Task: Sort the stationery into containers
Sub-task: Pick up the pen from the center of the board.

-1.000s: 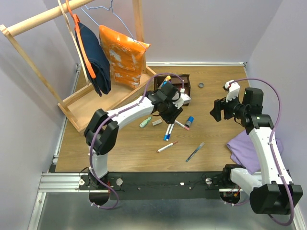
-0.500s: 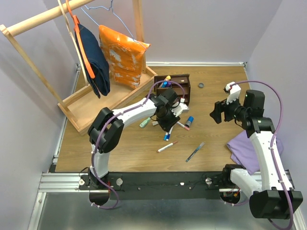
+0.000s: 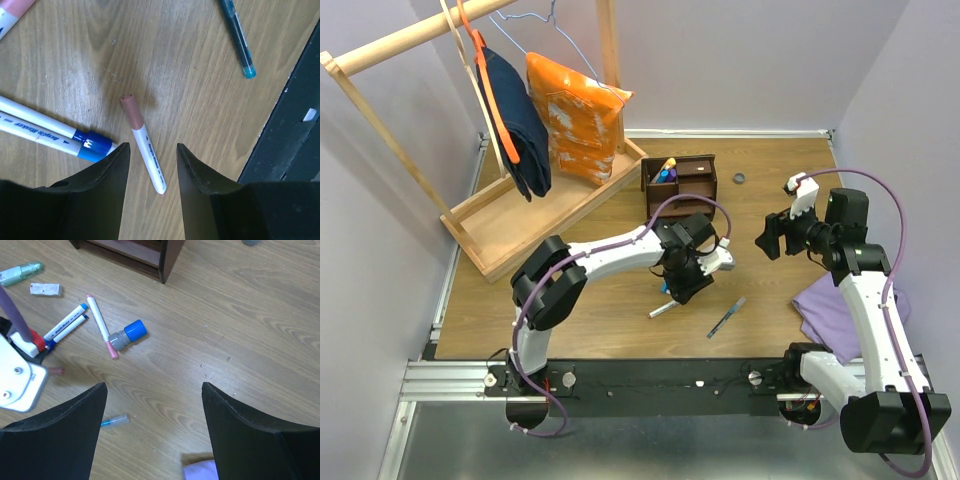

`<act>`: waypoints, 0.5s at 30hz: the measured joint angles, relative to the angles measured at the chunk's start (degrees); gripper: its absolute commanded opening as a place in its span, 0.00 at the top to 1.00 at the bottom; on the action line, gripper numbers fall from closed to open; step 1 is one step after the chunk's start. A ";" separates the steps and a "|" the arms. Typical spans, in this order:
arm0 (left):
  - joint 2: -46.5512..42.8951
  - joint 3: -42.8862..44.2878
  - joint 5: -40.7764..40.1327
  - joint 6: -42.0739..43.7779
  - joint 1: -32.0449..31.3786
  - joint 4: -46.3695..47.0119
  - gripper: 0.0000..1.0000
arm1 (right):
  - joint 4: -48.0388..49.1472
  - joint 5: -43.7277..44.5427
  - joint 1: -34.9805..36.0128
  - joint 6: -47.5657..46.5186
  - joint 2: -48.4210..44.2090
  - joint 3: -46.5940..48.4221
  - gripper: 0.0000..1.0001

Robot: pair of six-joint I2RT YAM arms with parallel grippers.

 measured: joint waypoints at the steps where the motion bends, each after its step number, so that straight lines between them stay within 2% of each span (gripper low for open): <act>1: 0.31 0.00 -0.17 -0.11 -0.22 0.20 0.50 | 0.00 0.00 0.00 0.02 -0.04 0.00 0.16; 8: 4.98 0.57 -2.67 -0.96 -0.33 0.85 0.50 | -0.02 0.00 0.00 0.02 -1.07 -0.33 0.16; 11: 6.78 2.21 -3.65 -1.57 -0.48 0.74 0.53 | -0.04 0.02 0.00 0.02 -1.86 -0.94 0.16; 12: 7.06 2.80 -4.11 -1.70 -0.66 0.94 0.60 | -0.09 0.02 0.00 0.02 -2.03 -1.16 0.16; 15: 7.74 3.34 -5.35 -2.40 -1.22 1.77 0.71 | -0.09 0.02 0.00 -0.02 -2.10 -1.60 0.16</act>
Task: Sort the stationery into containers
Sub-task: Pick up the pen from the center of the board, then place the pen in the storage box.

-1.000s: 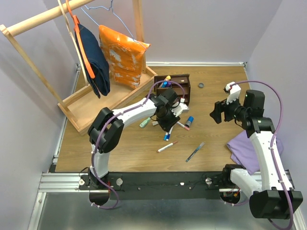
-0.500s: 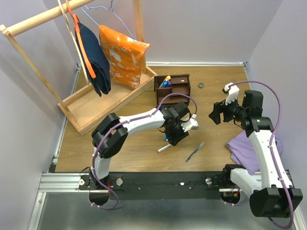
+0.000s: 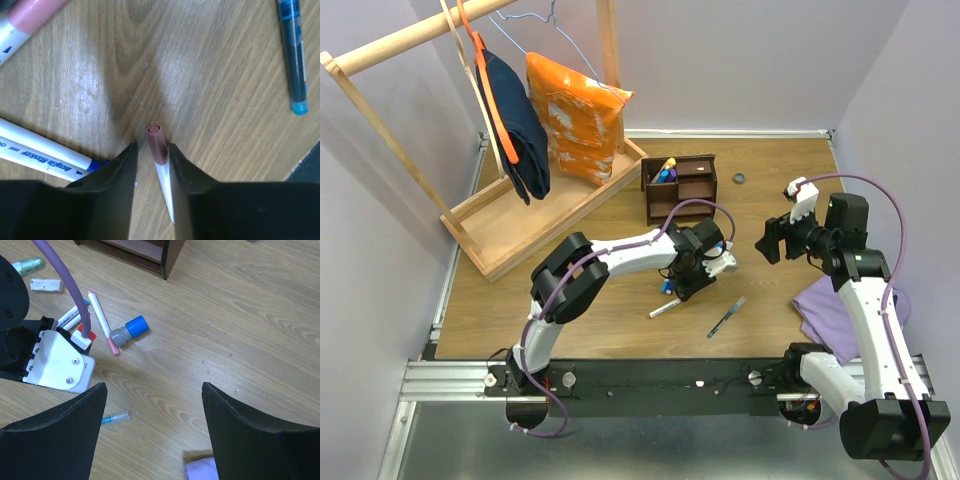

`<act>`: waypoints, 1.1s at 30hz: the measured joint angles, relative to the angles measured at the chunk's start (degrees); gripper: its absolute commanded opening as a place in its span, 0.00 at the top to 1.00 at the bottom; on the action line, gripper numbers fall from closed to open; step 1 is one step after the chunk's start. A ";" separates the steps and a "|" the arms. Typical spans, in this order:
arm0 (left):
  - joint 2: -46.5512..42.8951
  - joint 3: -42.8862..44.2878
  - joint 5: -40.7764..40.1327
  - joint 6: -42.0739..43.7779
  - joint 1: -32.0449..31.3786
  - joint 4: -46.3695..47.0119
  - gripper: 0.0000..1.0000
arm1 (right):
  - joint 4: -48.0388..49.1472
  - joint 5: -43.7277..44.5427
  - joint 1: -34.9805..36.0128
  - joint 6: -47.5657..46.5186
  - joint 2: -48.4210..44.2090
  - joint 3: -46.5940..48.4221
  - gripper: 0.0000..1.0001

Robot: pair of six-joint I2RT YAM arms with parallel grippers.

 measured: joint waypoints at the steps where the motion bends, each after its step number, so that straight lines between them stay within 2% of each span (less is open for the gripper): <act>1: 0.13 -0.04 -0.74 -0.31 -0.33 0.28 0.72 | -0.02 0.00 0.00 -0.07 0.00 -0.11 0.16; 8: -3.04 -5.86 -3.04 -2.12 -1.40 6.05 0.74 | -0.22 0.00 0.00 -0.59 0.02 -0.22 0.16; 9: -3.50 -6.60 -3.23 -2.29 -1.51 6.67 0.81 | -0.22 0.00 0.00 -0.79 0.02 -0.22 0.16; 12: -4.48 -8.24 -3.45 -2.54 -1.73 8.07 0.92 | -0.20 -0.02 0.00 -1.07 0.15 -0.22 0.16; 16: -4.33 -6.97 -2.80 -2.08 -1.66 6.29 0.98 | -0.15 0.00 0.00 -1.22 0.92 -0.22 0.16; 20: -3.54 -0.61 0.48 -0.92 -0.87 -0.11 1.00 | -0.15 0.07 0.00 -1.25 1.55 -0.22 0.16; 23: -3.61 11.96 4.48 0.11 0.70 -4.37 1.00 | -0.15 0.20 0.00 -1.29 1.60 -0.22 0.16; 26: -4.92 22.16 7.56 1.09 3.74 -3.52 1.00 | -0.09 0.70 -0.02 -1.31 1.57 -0.22 0.16; 29: -10.14 24.28 8.87 1.60 9.81 6.21 1.00 | 0.20 1.05 0.00 -1.27 1.62 -0.20 0.16; 33: -17.68 13.77 9.35 0.92 18.75 26.58 1.00 | 0.96 1.31 0.07 -0.87 1.84 -0.20 0.15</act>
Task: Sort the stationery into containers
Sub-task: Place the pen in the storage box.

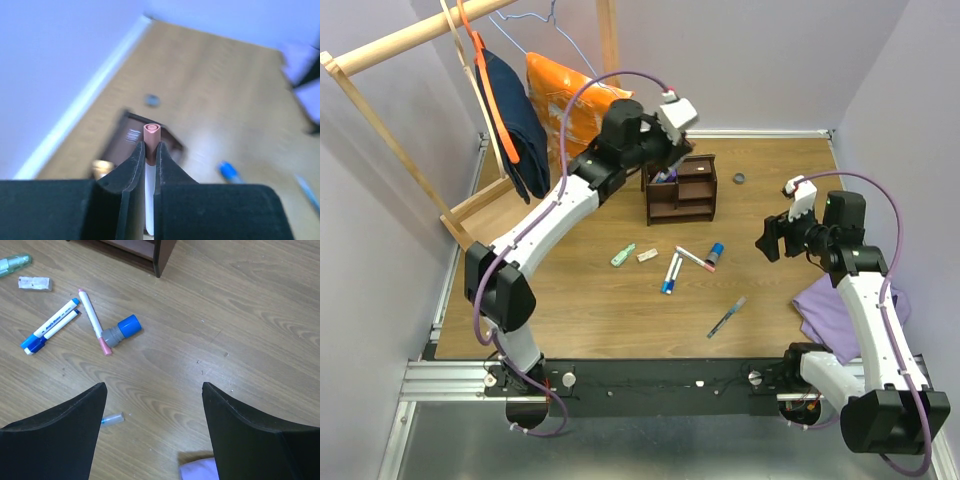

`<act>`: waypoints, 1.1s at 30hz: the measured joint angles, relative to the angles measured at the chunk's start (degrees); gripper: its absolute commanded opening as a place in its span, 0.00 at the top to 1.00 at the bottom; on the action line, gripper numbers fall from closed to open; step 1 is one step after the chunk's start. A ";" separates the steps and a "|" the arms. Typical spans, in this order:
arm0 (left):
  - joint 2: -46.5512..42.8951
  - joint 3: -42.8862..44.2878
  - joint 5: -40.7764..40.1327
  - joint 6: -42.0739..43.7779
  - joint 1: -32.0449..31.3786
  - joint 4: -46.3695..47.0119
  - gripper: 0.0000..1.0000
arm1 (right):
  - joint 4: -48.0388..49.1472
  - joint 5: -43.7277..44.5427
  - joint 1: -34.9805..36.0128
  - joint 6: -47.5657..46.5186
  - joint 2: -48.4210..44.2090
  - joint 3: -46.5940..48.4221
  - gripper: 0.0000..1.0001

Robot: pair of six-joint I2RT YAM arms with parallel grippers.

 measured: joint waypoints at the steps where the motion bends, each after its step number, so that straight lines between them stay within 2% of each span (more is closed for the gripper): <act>1: -0.48 -1.97 -0.02 -0.13 1.81 4.24 1.00 | 0.22 0.00 0.00 0.11 0.13 0.00 0.15; 5: 3.15 -4.59 0.72 -0.63 6.36 17.57 1.00 | 1.18 0.00 0.00 0.76 0.94 0.02 0.15; 8: 7.04 -5.53 1.64 -1.38 7.93 24.13 1.00 | 1.70 0.11 0.00 1.07 1.88 0.13 0.15; 22: 15.52 -6.82 4.55 -5.90 12.39 39.82 1.00 | 2.14 1.44 0.00 1.99 6.91 3.91 0.15; 33: 17.46 -16.55 6.01 -10.56 13.92 48.52 1.00 | 2.12 2.03 0.00 1.97 11.85 5.84 0.15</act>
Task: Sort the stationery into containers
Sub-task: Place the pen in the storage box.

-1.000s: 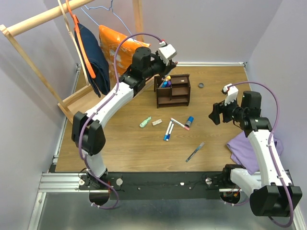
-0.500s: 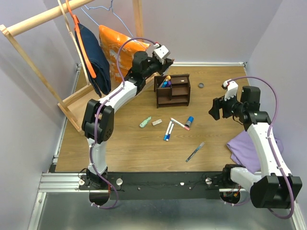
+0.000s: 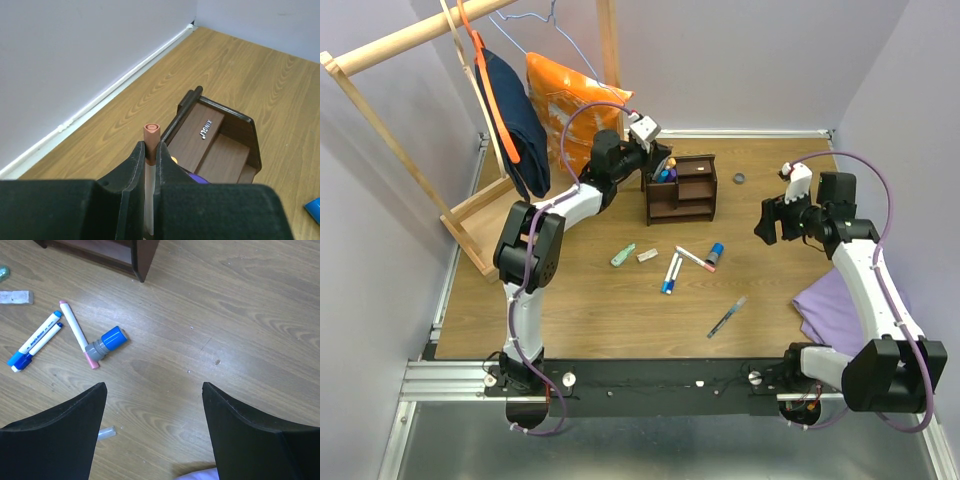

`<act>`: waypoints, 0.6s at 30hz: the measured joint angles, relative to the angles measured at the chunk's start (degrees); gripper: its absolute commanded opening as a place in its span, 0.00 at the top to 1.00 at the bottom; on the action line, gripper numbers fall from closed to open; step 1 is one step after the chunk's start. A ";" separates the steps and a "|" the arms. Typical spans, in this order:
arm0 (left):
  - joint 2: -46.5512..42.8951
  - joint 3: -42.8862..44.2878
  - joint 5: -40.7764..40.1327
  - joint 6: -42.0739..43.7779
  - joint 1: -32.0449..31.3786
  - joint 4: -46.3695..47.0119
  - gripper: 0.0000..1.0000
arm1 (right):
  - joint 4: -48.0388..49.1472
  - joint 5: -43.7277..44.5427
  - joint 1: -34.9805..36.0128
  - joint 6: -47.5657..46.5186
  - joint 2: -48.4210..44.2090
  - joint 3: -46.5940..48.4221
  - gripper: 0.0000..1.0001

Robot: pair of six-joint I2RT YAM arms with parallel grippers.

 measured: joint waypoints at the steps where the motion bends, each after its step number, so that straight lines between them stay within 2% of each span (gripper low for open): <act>1: 0.24 -0.39 0.31 -0.55 0.00 0.63 1.00 | 0.00 0.04 0.00 0.00 0.42 0.22 0.15; 3: 0.68 -0.74 0.92 -1.31 0.00 1.75 0.98 | 0.00 0.09 0.00 -0.02 1.20 0.61 0.15; 6: 1.09 -1.03 1.66 -2.36 0.00 3.06 0.84 | 0.04 0.09 0.00 0.00 1.75 0.98 0.15; 10: 1.22 -1.09 1.95 -3.28 0.00 3.61 0.58 | 0.09 0.09 0.00 0.00 1.88 1.03 0.15; 13: 1.20 -1.09 1.81 -3.10 0.00 3.32 0.50 | 0.15 0.09 0.00 0.02 1.88 1.03 0.15; 18: 0.92 -1.09 0.33 -0.94 0.00 0.00 0.47 | 0.22 0.07 0.00 0.04 1.86 1.03 0.15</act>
